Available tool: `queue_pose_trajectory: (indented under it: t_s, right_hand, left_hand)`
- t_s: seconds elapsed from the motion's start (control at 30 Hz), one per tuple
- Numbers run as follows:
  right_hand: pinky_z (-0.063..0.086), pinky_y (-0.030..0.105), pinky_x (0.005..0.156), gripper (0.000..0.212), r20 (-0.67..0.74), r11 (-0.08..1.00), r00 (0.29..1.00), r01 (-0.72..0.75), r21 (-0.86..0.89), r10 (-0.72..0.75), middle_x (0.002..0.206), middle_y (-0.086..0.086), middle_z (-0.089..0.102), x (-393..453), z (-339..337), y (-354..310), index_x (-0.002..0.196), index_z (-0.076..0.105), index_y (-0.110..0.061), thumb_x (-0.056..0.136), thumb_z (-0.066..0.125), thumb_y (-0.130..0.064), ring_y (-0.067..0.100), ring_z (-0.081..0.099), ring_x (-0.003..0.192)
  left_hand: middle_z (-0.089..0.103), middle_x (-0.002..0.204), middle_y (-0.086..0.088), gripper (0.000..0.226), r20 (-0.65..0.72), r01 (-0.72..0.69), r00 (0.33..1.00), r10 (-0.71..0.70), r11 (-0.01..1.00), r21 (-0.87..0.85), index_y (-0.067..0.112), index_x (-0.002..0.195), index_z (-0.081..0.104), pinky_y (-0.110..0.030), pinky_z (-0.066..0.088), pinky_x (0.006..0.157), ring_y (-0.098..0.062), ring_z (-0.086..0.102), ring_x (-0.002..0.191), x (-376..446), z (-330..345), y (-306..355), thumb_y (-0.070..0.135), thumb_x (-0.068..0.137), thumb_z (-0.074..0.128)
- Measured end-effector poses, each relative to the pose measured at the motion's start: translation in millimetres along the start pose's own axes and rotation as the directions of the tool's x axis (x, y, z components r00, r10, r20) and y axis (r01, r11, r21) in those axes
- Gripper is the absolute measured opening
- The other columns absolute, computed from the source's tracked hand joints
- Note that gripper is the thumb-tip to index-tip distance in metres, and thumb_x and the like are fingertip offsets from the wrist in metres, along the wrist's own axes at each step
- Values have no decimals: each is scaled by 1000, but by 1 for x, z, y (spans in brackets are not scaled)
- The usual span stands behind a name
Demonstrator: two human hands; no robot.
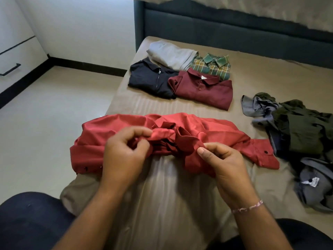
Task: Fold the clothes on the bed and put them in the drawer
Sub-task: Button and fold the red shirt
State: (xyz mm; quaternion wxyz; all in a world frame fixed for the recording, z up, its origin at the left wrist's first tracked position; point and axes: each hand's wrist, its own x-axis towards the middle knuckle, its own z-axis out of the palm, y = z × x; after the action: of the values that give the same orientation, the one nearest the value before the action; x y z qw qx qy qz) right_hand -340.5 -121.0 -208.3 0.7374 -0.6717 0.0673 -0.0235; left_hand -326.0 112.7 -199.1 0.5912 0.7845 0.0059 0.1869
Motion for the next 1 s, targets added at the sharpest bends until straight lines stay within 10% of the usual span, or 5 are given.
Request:
queue_pose_trajectory:
  t_s: [0.7, 1.0]
  right_hand:
    - [59, 27, 74, 14, -49, 995, 997, 64, 75, -61, 86, 13, 76, -39, 55, 32, 85, 77, -9, 87, 74, 5, 21, 71, 81]
    - [61, 58, 88, 22, -100, 992, 987, 121, -40, -125, 90, 11, 78, -37, 53, 40, 87, 80, -19, 88, 76, 3, 36, 76, 89]
  left_hand:
    - [77, 96, 5, 15, 22, 46, 999, -42, 967, -250, 15, 99, 82, -23, 55, 88, -18, 74, 97, -61, 38, -15, 10, 87, 74]
    - [76, 86, -5, 14, 36, 186, 982, -185, 918, -351, 24, 92, 80, -28, 59, 73, -24, 69, 76, -69, 45, -16, 15, 81, 79]
